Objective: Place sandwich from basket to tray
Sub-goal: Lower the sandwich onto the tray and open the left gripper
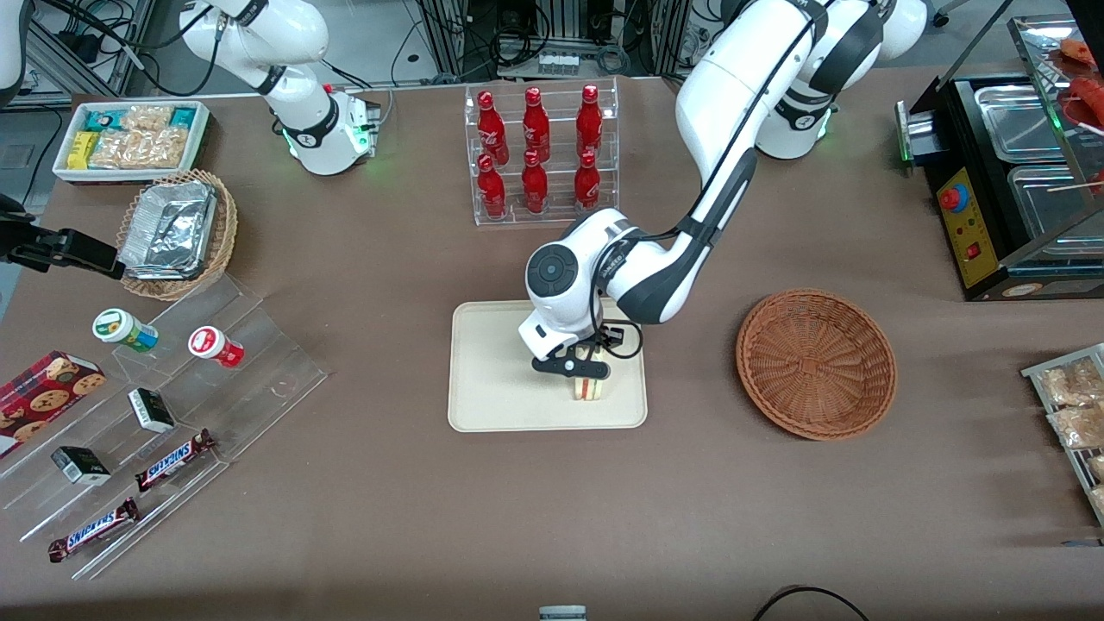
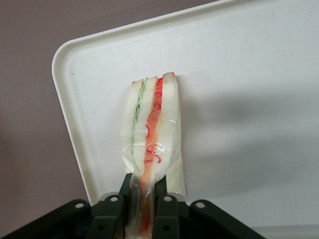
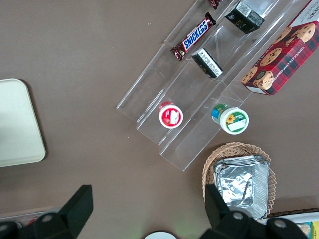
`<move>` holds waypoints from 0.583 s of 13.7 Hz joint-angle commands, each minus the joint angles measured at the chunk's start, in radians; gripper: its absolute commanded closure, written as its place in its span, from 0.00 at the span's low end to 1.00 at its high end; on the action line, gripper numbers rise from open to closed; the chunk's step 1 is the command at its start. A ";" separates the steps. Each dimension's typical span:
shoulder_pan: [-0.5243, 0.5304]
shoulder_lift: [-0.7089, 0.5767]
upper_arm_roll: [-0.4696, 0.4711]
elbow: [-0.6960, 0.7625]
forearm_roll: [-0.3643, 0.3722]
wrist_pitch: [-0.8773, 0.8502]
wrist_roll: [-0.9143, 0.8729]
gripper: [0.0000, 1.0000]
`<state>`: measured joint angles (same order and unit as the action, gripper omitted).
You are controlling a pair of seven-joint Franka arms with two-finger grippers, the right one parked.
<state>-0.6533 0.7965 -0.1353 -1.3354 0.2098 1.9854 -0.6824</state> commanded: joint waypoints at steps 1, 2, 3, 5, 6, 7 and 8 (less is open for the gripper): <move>-0.014 0.012 0.013 0.033 0.019 -0.007 -0.032 0.00; -0.014 0.009 0.014 0.035 0.019 -0.007 -0.040 0.00; -0.011 0.004 0.016 0.041 0.019 -0.007 -0.043 0.00; -0.006 -0.002 0.017 0.058 0.013 -0.016 -0.054 0.00; -0.003 -0.014 0.017 0.058 0.011 -0.019 -0.066 0.00; -0.002 -0.025 0.017 0.058 0.010 -0.022 -0.066 0.00; 0.004 -0.036 0.017 0.056 0.010 -0.025 -0.065 0.00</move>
<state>-0.6490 0.7881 -0.1235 -1.2838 0.2101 1.9837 -0.7265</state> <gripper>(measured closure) 0.000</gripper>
